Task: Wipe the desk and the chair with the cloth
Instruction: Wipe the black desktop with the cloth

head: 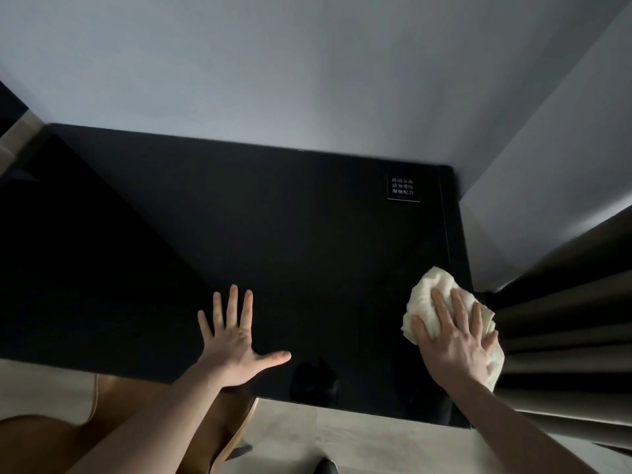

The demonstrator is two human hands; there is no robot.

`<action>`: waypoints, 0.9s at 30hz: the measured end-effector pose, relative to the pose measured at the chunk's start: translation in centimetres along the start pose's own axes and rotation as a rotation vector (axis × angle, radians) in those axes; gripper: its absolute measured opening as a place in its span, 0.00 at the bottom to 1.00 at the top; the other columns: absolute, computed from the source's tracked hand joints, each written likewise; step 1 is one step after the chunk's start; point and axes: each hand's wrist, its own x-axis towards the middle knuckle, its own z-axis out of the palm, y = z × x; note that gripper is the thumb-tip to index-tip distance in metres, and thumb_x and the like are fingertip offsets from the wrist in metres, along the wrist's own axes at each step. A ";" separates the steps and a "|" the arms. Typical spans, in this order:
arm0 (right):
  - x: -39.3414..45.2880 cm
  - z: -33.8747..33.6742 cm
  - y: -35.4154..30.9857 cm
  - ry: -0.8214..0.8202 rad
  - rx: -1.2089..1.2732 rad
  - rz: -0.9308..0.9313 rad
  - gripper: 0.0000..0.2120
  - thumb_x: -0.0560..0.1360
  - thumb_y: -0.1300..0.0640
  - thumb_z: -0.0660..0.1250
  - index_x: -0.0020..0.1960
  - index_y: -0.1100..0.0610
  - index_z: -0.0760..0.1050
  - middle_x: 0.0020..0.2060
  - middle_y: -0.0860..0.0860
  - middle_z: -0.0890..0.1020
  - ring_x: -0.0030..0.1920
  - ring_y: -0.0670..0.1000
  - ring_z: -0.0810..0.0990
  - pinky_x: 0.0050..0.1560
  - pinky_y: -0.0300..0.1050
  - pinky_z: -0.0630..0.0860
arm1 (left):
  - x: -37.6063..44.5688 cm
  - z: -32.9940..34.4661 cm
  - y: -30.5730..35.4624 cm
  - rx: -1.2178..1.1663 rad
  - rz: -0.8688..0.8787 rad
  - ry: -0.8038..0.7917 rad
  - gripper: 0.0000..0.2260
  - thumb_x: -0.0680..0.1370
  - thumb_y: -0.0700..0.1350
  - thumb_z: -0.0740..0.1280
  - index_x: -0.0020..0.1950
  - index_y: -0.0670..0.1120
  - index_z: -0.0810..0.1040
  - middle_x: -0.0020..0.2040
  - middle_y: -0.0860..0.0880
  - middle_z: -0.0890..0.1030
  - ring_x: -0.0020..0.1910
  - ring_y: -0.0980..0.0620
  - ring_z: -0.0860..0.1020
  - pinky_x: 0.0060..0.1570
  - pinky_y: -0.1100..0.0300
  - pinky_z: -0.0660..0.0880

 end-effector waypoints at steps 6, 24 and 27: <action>-2.5 1.5 -1.9 0.030 -0.012 0.125 0.36 0.79 0.25 0.46 0.84 0.36 0.52 0.86 0.43 0.46 0.85 0.56 0.39 0.79 0.74 0.40 | -0.2 -0.1 -0.1 -0.012 0.029 0.009 0.65 0.58 0.91 0.46 0.72 0.51 0.15 0.77 0.45 0.18 0.78 0.34 0.24 0.76 0.31 0.32; -14.3 10.7 -26.3 0.054 0.047 0.187 0.35 0.80 0.27 0.51 0.84 0.36 0.52 0.86 0.48 0.47 0.85 0.62 0.40 0.78 0.77 0.39 | -1.8 -2.4 -28.4 -0.015 -0.013 0.230 0.57 0.66 0.86 0.43 0.86 0.55 0.38 0.85 0.50 0.33 0.84 0.44 0.34 0.82 0.40 0.41; -16.1 12.7 -34.4 0.025 0.023 0.098 0.37 0.80 0.27 0.49 0.85 0.36 0.46 0.86 0.47 0.45 0.85 0.62 0.38 0.78 0.76 0.38 | -2.2 -3.5 -37.0 -0.008 -0.142 0.179 0.63 0.58 0.90 0.42 0.83 0.57 0.29 0.84 0.50 0.29 0.83 0.41 0.33 0.81 0.35 0.42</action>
